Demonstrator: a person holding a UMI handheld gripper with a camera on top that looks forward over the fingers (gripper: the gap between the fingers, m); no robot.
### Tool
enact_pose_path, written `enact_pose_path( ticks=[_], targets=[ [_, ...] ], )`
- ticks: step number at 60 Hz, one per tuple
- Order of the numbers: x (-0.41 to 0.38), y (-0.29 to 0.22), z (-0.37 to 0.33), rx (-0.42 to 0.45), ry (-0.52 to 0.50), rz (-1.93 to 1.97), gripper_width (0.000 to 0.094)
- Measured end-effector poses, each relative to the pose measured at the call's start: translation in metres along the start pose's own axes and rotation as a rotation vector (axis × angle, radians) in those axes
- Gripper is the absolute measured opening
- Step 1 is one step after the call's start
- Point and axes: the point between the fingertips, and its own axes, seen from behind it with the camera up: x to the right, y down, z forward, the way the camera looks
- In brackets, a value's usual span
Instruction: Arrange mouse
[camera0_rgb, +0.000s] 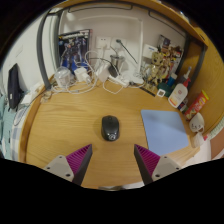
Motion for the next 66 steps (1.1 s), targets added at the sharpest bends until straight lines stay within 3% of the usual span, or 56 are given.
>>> enact_pose_path(
  ticks=[20, 27, 31, 34, 35, 37, 46, 47, 49, 55, 62, 66],
  targets=[
    [-0.009, -0.035, 0.096, 0.054, -0.1, 0.014, 0.0849],
    [-0.014, -0.038, 0.116, 0.071, -0.103, 0.002, 0.0802],
    [-0.018, -0.044, 0.121, 0.107, -0.122, 0.04, 0.0676],
    [-0.016, -0.047, 0.124, 0.126, -0.116, 0.062, 0.0635],
    [-0.015, -0.047, 0.124, 0.126, -0.106, 0.065, 0.055],
    [-0.014, -0.047, 0.124, 0.134, -0.1, 0.072, 0.0493],
    [-0.015, -0.05, 0.123, 0.19, -0.112, 0.048, 0.043],
    [-0.015, -0.05, 0.123, 0.198, -0.113, 0.055, 0.0473],
    [-0.014, -0.051, 0.123, 0.213, -0.11, 0.068, 0.0381],
    [-0.013, -0.051, 0.124, 0.215, -0.105, 0.063, 0.0299],
    [-0.015, -0.052, 0.12, 0.183, -0.128, 0.031, 0.0292],
    [-0.017, -0.072, 0.103, 0.215, -0.165, 0.04, 0.0291]
  ],
)
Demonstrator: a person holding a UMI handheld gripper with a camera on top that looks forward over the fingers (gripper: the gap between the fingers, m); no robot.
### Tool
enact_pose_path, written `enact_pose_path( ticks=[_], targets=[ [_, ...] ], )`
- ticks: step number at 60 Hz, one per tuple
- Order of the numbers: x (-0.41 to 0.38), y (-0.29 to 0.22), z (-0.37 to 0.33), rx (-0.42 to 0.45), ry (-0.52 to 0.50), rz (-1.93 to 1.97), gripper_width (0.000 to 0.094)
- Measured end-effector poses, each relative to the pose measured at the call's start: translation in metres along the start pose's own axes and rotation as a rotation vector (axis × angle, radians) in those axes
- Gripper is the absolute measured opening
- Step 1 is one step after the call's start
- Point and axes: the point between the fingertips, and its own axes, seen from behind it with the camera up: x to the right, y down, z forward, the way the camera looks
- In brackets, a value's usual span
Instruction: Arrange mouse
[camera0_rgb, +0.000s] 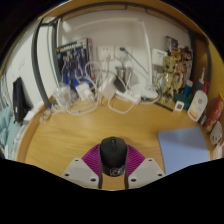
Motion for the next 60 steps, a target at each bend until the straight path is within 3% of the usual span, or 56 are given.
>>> enact_pose_path(
  ticks=[8, 17, 26, 31, 39, 49, 60],
  targets=[
    [0.022, -0.079, -0.046, 0.099, 0.011, -0.032, 0.0291],
    [0.087, -0.169, -0.104, 0.236, 0.092, -0.053, 0.0292],
    [0.173, -0.201, -0.141, 0.293, 0.19, -0.063, 0.0305],
    [0.213, -0.186, -0.133, 0.277, 0.21, -0.031, 0.0308],
    [0.263, -0.123, -0.095, 0.163, 0.235, -0.043, 0.0316],
    [0.281, -0.04, -0.039, 0.022, 0.195, -0.026, 0.0316],
    [0.283, 0.014, -0.004, -0.077, 0.17, -0.034, 0.0328]
  ],
)
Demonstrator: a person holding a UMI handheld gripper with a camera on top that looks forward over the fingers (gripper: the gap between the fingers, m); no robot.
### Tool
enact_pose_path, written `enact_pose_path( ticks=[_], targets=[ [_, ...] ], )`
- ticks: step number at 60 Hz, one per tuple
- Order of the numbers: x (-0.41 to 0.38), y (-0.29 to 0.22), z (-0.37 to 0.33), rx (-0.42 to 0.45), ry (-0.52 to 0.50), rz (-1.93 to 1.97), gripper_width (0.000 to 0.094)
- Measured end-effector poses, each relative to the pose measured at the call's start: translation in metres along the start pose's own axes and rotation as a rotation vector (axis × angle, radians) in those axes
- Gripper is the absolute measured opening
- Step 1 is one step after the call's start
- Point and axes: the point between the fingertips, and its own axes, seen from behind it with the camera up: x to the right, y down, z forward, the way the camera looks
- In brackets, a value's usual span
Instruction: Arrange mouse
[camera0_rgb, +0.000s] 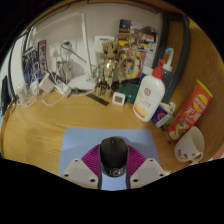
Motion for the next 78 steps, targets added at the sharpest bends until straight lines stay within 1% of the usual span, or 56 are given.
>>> enact_pose_path(
  ticks=[3, 4, 7, 17, 18, 25, 32, 39, 48, 54, 60, 71, 78],
  targets=[
    [-0.001, 0.012, 0.003, -0.028, -0.006, -0.014, 0.0348],
    [-0.002, 0.008, 0.003, -0.006, -0.006, -0.009, 0.0344],
    [-0.004, 0.011, 0.003, -0.009, -0.027, 0.012, 0.0361],
    [-0.004, 0.014, 0.004, -0.021, -0.062, 0.066, 0.0492],
    [-0.003, 0.014, 0.004, -0.025, -0.059, 0.068, 0.0577],
    [0.007, 0.02, -0.004, -0.074, -0.018, 0.036, 0.0855],
    [0.01, 0.016, -0.028, -0.091, -0.001, 0.034, 0.0854],
    [-0.004, -0.012, -0.066, -0.057, -0.002, 0.072, 0.0857],
    [-0.043, -0.071, -0.119, 0.017, -0.04, 0.078, 0.0858],
    [-0.076, -0.117, -0.157, 0.099, -0.065, 0.068, 0.0857],
    [-0.11, -0.152, -0.193, 0.168, -0.087, 0.058, 0.0862],
    [-0.165, -0.181, -0.251, 0.252, -0.116, 0.048, 0.0857],
    [-0.193, -0.185, -0.276, 0.275, -0.119, 0.041, 0.086]
  ],
)
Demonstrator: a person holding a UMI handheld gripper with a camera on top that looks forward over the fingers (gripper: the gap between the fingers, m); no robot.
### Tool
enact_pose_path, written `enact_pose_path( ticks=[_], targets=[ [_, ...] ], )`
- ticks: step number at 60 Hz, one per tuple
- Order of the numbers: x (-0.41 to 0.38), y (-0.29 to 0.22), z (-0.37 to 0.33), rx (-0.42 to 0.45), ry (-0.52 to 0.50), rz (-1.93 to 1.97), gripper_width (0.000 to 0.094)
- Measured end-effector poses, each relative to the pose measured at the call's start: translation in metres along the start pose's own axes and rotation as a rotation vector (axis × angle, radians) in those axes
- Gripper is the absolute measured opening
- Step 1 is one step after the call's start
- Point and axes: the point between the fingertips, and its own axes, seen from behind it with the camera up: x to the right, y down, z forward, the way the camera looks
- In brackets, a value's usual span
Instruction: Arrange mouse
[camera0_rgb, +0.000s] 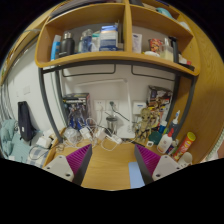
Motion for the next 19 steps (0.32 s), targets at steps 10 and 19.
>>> enact_pose_path(
  ticks=[10, 19],
  targets=[
    [-0.045, 0.002, -0.025, 0.009, -0.019, -0.018, 0.0856],
    [-0.071, 0.008, -0.041, 0.008, -0.027, -0.032, 0.0856]
  ],
)
